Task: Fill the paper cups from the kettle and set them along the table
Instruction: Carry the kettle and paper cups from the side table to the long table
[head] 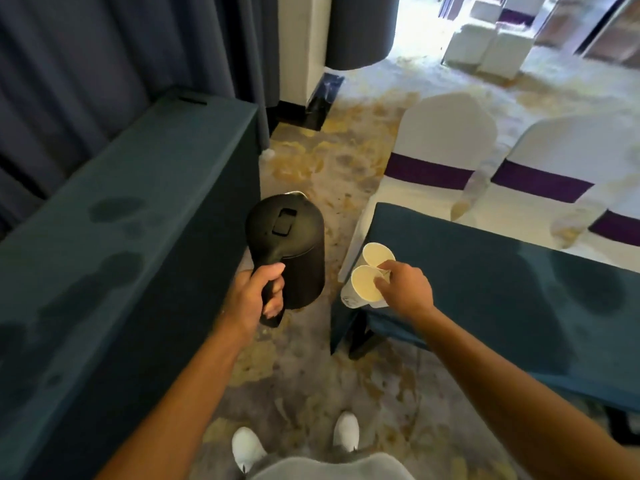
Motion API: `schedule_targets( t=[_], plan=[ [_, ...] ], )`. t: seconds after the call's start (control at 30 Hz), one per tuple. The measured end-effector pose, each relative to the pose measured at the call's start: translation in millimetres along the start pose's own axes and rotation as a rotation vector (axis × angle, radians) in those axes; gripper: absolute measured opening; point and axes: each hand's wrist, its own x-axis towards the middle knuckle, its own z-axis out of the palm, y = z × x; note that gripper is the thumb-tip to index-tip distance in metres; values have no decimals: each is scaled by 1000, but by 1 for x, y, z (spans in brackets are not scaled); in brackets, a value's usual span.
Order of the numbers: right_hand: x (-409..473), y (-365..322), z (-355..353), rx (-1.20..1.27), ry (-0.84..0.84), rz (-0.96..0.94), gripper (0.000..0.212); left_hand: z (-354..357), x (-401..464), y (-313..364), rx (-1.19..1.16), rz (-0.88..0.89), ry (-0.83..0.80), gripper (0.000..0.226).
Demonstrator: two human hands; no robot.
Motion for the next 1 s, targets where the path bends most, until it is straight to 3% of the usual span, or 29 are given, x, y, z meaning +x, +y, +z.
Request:
schedule_targets(
  t=[0.4,1.0],
  plan=[
    [26,171,-57,81,27,198,40,155,51,-48,50,-92,-103,40],
    [126,237,-57,-69,-15,379,35,236,201,-105,182,-202,-288,45]
  ],
)
